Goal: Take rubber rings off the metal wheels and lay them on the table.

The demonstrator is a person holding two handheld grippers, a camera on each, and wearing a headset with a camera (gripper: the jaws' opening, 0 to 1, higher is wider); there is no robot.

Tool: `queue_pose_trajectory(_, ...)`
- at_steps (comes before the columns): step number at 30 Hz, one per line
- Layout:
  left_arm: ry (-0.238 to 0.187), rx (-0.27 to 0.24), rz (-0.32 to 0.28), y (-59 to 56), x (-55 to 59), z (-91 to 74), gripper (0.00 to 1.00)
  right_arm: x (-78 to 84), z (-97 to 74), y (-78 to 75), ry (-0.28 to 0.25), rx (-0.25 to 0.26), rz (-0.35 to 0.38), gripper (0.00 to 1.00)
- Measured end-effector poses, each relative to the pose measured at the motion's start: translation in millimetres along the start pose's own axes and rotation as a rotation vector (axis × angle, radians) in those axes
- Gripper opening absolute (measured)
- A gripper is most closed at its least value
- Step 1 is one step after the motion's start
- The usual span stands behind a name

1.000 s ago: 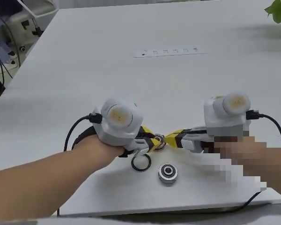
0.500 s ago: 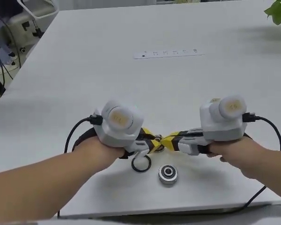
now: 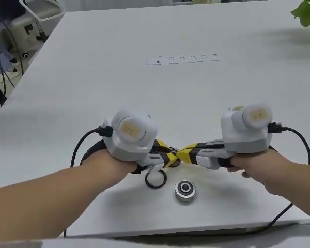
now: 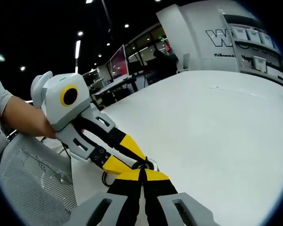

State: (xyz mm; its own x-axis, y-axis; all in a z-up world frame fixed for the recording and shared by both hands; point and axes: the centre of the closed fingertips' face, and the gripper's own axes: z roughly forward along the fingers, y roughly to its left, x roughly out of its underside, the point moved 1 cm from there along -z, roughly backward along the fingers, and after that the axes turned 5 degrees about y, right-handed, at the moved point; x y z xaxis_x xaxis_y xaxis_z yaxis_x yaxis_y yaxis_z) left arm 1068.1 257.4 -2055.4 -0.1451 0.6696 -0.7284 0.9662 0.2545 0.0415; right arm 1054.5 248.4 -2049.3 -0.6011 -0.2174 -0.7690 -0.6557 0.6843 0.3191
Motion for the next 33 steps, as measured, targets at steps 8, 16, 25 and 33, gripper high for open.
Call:
queue_pose_trajectory(8, 0.013, 0.01, -0.005, -0.7, 0.2, -1.6, 0.1, -2.9, -1.8, -3.5, -0.015, 0.004, 0.021, 0.0)
queue_pose_trajectory(16, 0.02, 0.026, 0.021, -5.0, 1.0, -11.1, 0.15, -5.9, -4.3, -4.1, -0.028, -0.007, 0.038, 0.0)
queue_pose_trajectory(25, -0.009, 0.028, 0.013, -4.5, 0.0, -32.2, 0.22, -12.4, -7.5, 0.4, -0.045, -0.029, 0.05, 0.0)
queue_pose_trajectory(33, -0.045, 0.029, 0.01, -6.8, -2.0, -55.3, 0.3, -18.6, -12.2, 3.8, -0.071, -0.05, 0.072, 0.0)
